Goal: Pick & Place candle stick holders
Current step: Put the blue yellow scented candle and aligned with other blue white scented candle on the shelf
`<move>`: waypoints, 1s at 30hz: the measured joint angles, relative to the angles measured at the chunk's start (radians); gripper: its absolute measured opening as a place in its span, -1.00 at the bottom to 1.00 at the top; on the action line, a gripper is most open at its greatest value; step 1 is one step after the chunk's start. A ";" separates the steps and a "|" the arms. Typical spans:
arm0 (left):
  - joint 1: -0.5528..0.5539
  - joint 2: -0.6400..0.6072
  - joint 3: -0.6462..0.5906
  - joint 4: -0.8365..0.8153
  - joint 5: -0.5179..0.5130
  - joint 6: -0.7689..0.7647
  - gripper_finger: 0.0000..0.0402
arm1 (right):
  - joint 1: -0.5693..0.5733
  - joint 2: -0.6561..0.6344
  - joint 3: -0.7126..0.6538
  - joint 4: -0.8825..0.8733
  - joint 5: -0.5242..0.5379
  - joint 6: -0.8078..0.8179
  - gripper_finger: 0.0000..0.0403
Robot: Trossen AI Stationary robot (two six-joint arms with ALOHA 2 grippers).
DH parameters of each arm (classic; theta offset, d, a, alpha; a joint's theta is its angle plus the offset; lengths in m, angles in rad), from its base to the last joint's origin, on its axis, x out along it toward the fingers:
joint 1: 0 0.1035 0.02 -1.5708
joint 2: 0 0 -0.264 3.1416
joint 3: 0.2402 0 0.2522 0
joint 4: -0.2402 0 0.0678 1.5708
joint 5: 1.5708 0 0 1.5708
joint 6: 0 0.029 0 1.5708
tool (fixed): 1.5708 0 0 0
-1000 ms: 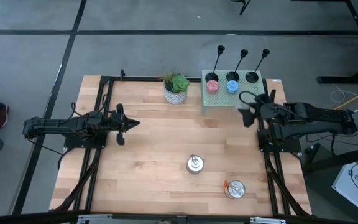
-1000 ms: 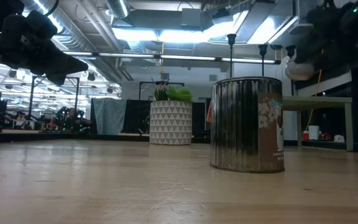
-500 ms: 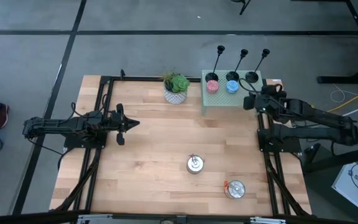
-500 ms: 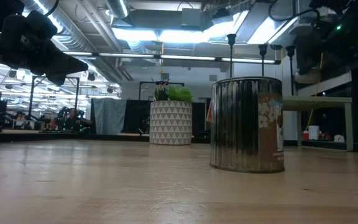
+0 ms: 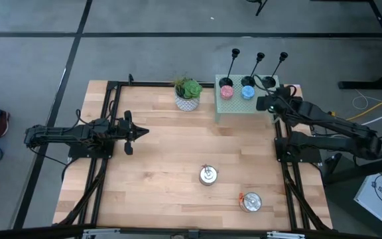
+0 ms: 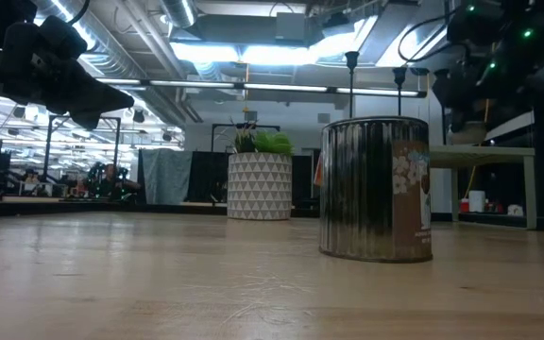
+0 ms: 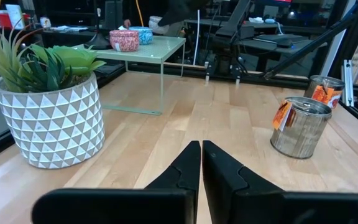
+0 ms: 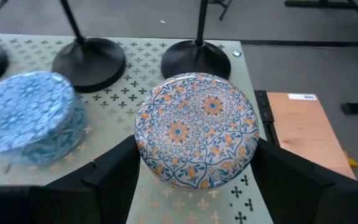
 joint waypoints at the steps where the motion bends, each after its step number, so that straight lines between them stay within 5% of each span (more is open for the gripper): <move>1: 0.000 0.000 0.000 0.000 0.000 0.000 -0.95 | -0.008 0.006 0.000 0.006 0.001 0.000 0.41; 30: 0.000 0.000 0.000 0.000 0.000 0.000 -0.96 | -0.100 0.151 0.000 0.127 -0.028 -0.003 0.51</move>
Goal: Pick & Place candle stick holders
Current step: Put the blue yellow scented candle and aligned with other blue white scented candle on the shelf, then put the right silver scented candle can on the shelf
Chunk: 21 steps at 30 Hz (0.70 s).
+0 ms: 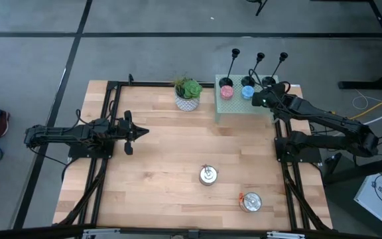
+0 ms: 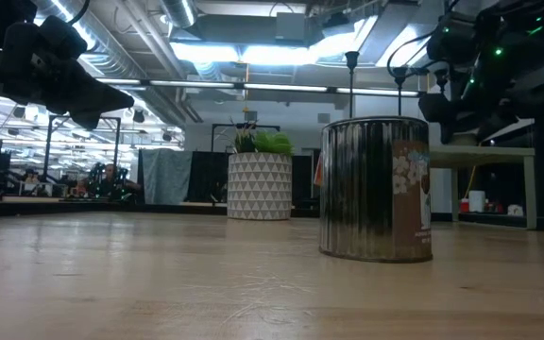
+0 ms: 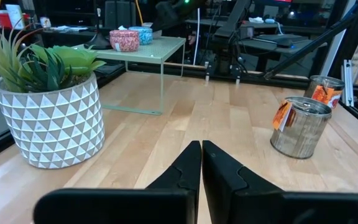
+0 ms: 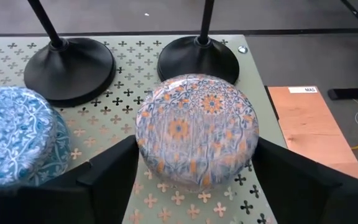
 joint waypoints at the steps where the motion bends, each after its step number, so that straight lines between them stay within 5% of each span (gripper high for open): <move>1: 0.000 0.000 0.000 0.000 0.000 0.000 -0.95 | 0.000 0.000 0.000 -0.001 -0.001 0.000 0.55; 13: 0.000 0.000 0.000 0.000 0.000 0.000 -0.96 | 0.000 0.000 0.072 -0.007 -0.002 -0.080 0.91; 21: 0.000 0.000 0.000 0.000 0.000 0.000 -0.94 | 0.001 -0.002 0.221 -0.087 -0.197 -0.106 0.92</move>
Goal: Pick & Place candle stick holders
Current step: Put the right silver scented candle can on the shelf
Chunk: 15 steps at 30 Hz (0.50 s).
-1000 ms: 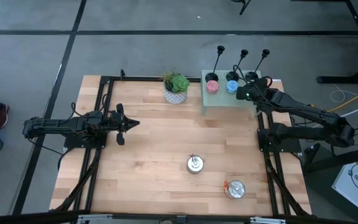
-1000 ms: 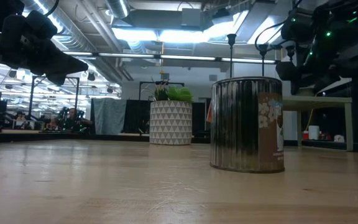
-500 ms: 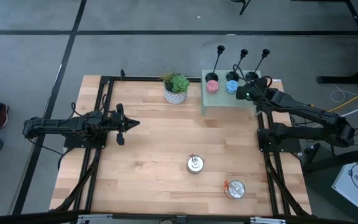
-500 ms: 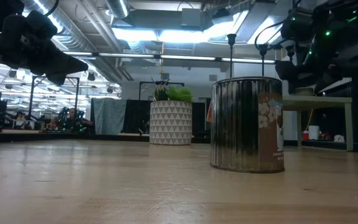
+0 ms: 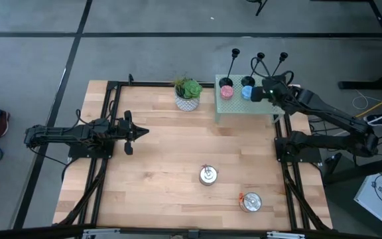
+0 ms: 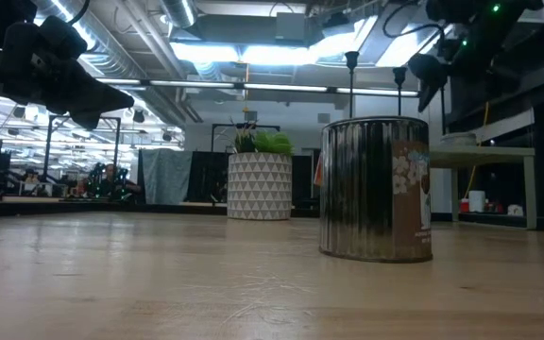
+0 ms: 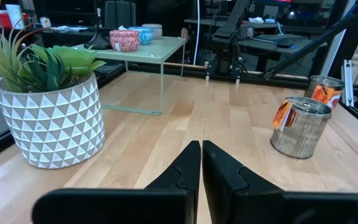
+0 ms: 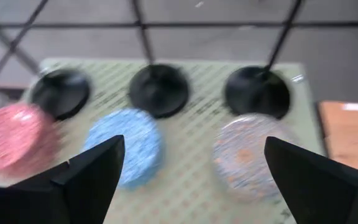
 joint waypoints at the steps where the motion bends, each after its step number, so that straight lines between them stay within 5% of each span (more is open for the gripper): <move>1: 0.000 0.000 0.000 0.000 0.000 0.000 -0.94 | 0.002 0.000 0.008 -0.007 -0.033 0.000 0.92; 9: 0.000 0.000 0.000 0.000 0.000 0.000 -0.96 | 0.081 0.002 0.015 -0.020 -0.252 0.016 0.92; 15: 0.000 0.000 0.000 0.000 0.000 0.000 -0.94 | 0.236 0.002 0.015 -0.023 -0.282 0.097 0.92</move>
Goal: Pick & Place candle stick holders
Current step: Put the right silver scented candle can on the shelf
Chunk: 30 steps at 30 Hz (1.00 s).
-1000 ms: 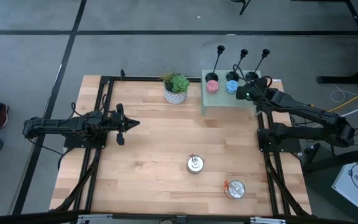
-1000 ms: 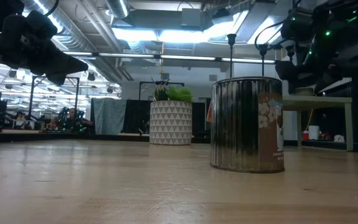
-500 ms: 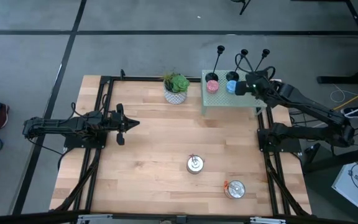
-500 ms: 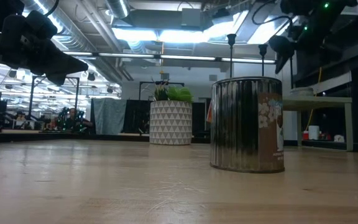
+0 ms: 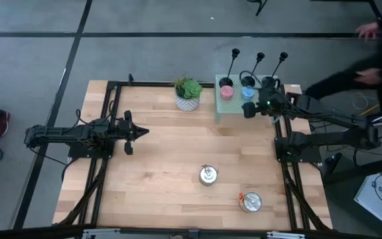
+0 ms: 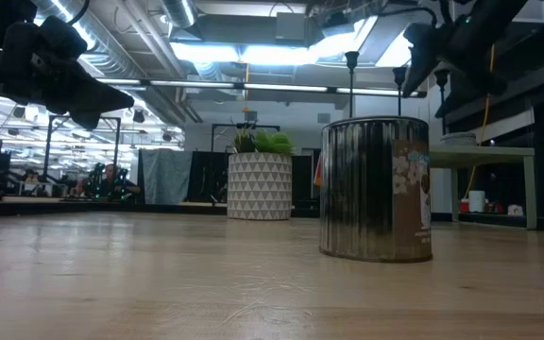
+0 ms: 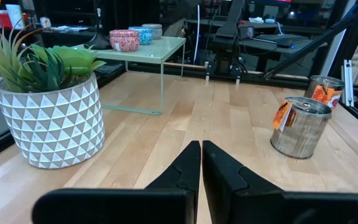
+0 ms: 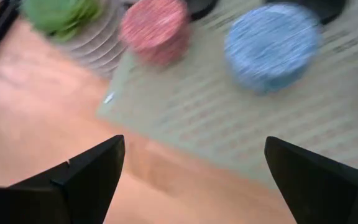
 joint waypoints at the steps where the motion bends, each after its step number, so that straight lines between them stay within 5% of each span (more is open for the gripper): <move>1: 0.000 0.000 0.000 0.000 0.000 0.000 -0.94 | 0.029 0.000 0.000 0.000 -0.001 0.015 0.92; 17: 0.000 0.000 0.000 0.000 0.000 0.000 -0.94 | 0.523 0.112 0.000 0.017 -0.006 0.280 0.92; 30: 0.000 0.000 0.000 0.000 0.000 0.000 -0.95 | 0.718 0.290 0.000 0.219 -0.122 0.323 0.92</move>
